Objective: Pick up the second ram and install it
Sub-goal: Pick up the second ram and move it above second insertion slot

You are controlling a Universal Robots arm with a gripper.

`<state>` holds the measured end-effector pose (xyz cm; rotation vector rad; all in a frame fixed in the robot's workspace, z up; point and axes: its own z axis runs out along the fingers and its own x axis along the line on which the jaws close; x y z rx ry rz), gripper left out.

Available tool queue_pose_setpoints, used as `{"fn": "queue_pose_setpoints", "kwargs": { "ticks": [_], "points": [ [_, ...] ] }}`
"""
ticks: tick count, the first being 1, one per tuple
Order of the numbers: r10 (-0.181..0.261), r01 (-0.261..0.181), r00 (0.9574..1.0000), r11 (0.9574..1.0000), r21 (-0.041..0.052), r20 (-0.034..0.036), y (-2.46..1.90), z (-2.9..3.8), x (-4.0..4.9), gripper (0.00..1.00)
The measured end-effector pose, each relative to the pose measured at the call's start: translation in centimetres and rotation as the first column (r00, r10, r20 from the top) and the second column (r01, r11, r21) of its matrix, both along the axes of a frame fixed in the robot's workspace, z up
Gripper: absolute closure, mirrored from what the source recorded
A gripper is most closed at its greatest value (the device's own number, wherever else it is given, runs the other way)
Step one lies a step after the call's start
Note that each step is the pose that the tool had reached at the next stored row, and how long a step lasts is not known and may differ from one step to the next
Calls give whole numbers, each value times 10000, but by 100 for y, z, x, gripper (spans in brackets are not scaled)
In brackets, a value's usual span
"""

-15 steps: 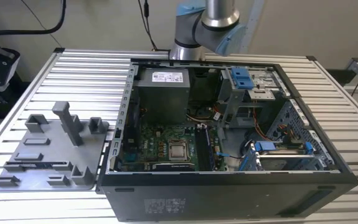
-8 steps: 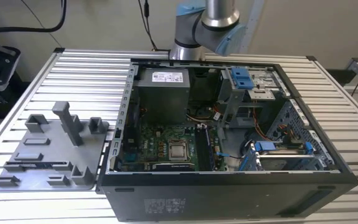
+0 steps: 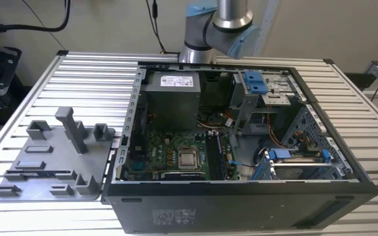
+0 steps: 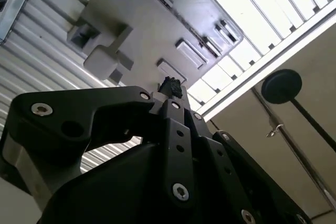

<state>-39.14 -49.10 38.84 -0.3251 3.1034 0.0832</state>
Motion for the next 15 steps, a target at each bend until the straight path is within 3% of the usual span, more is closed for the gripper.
{"fn": "queue_pose_setpoints", "kwargs": {
  "ticks": [7, 15],
  "points": [
    [874, -874, 9962, 9962, -8, 3, 0, 0, 0, 89],
    [1832, -1832, 9831, 9831, -28, 20, 0, 0, -1, 89]
  ]
}}
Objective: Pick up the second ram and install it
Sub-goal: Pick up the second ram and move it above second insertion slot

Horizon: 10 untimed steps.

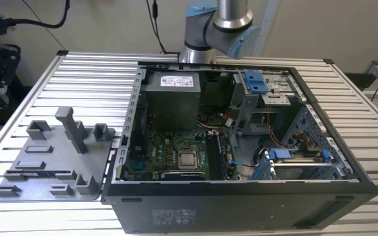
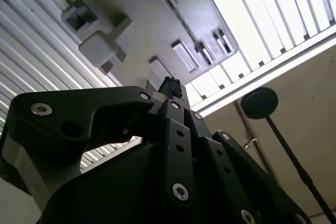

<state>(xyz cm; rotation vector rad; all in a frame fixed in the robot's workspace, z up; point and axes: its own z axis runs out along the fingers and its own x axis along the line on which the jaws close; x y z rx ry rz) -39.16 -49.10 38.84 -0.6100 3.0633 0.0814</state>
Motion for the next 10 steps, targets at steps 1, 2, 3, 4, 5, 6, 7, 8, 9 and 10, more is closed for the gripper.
{"fn": "queue_pose_setpoints", "kwargs": {
  "ticks": [1, 2, 3, 4, 5, 6, 7, 8, 9, 10],
  "points": [
    [118, -118, 9999, 9999, -3, 3, 0, 0, 0, 89],
    [238, -238, 9997, 9997, -6, 7, 0, 0, 0, 89],
    [373, -373, 9993, 9993, -10, 13, 0, 0, 0, 89],
    [499, -499, 9988, 9988, -16, 20, 0, 0, 0, 89],
    [621, -621, 9981, 9981, -19, 25, -1, 0, 0, 89],
    [756, -756, 9971, 9971, -23, 31, 0, 0, 1, 89],
    [879, -879, 9961, 9961, -27, 35, -1, 0, 0, 89],
    [1007, -1006, 9949, 9949, -31, 39, 0, 0, 0, 89],
    [1126, -1126, 9936, 9936, -34, 42, 0, 0, -1, 89],
    [1250, -1250, 9921, 9921, -39, 45, 0, 0, -1, 89]
  ]
}}
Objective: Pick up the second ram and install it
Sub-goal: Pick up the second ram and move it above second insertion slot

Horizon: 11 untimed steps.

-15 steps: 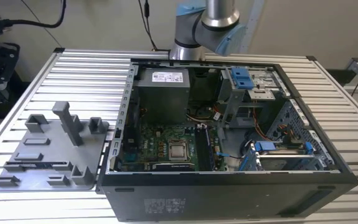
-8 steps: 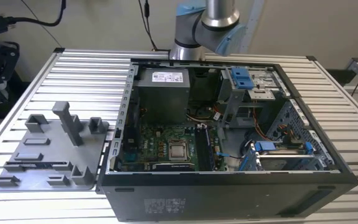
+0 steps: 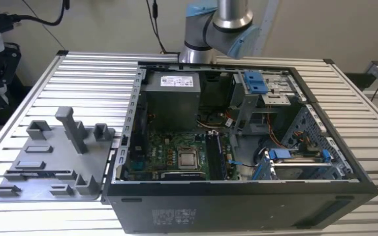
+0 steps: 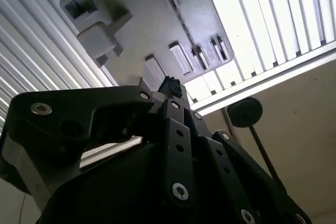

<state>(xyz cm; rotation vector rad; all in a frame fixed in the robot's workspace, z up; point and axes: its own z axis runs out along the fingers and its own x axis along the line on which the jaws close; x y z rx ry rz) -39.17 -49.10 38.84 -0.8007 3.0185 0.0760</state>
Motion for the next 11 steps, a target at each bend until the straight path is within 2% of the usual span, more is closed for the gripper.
{"fn": "queue_pose_setpoints", "kwargs": {
  "ticks": [5, 11],
  "points": [
    [623, -623, 9981, 9981, -13, 31, 0, 0, 0, 89],
    [1355, -1355, 9907, 9908, -32, 68, 0, -1, 0, 89]
  ]
}}
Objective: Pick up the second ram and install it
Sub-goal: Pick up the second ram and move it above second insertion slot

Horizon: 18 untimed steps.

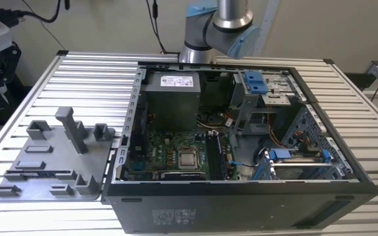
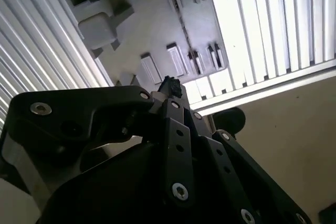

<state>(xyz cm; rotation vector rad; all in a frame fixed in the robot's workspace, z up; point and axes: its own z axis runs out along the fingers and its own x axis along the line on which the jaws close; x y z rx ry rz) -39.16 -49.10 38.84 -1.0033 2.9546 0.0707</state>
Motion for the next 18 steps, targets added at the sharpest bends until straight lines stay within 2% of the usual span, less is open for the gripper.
{"fn": "queue_pose_setpoints", "kwargs": {
  "ticks": [4, 8, 14, 18],
  "points": [
    [469, -469, 9989, 9989, -10, 39, 0, 0, 1, 89],
    [992, -992, 9950, 9951, -22, 64, 0, 1, 0, 89],
    [1769, -1768, 9842, 9842, -53, 72, 0, 0, 0, 89],
    [2272, -2271, 9738, 9738, -75, 79, 0, 0, 0, 89]
  ]
}}
